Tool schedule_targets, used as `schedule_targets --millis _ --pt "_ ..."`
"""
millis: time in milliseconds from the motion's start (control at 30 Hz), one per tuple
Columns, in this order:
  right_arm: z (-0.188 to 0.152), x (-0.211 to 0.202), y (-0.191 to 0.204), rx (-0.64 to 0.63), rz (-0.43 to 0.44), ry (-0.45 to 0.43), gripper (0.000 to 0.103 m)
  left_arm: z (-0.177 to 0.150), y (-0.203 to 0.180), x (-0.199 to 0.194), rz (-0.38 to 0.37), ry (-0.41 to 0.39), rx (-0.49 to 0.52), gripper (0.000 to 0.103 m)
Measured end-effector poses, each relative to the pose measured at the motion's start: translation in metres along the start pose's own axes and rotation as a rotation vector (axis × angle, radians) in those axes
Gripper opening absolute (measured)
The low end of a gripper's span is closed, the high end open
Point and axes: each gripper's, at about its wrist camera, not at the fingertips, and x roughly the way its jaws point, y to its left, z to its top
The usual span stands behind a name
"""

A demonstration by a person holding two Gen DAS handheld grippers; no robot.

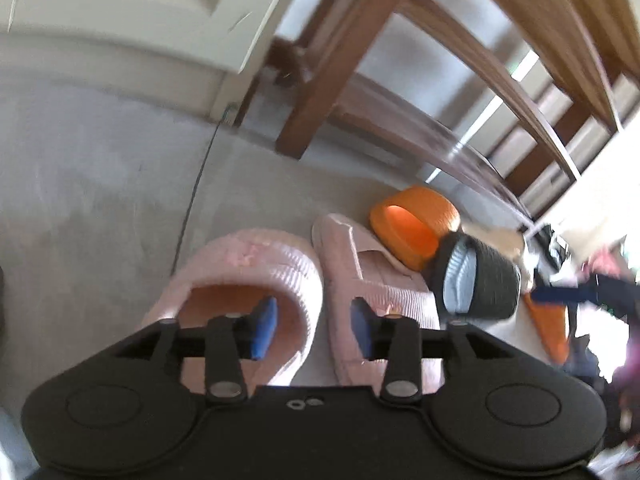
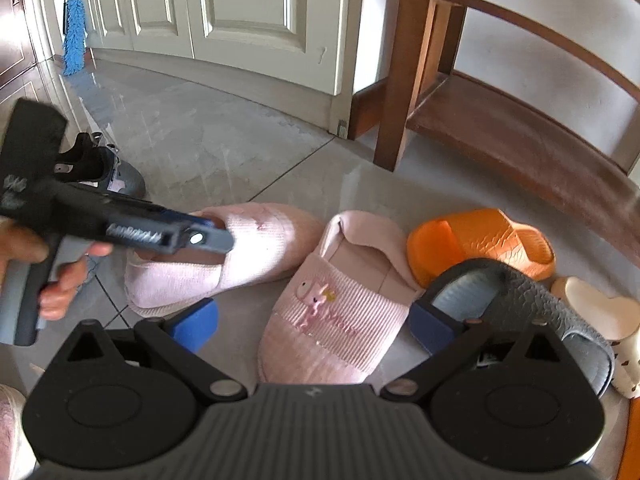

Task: Organize scattered shoes
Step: 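Carry the pink slipper with the left tool and set it down near the sneakers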

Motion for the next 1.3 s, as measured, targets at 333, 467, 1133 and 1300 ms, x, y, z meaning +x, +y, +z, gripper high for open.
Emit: schedule_targets --millis 333,467,1133,1300 --pt "-0.009 0.01 -0.013 0.049 0.009 0.034 0.103 0.0 0.013 0.038 0.051 -0.011 -0.172 0.076" --pt "-0.012 0.015 -0.017 0.063 0.015 0.045 0.103 0.003 0.007 0.045 0.083 -0.003 -0.112 0.078" --pt "-0.017 0.019 -0.018 0.076 0.028 0.075 0.103 0.003 -0.007 0.053 0.105 -0.039 0.024 0.022" --pt "-0.018 0.015 -0.015 0.061 0.028 0.067 0.103 0.003 -0.013 0.044 0.075 -0.056 0.102 0.004"
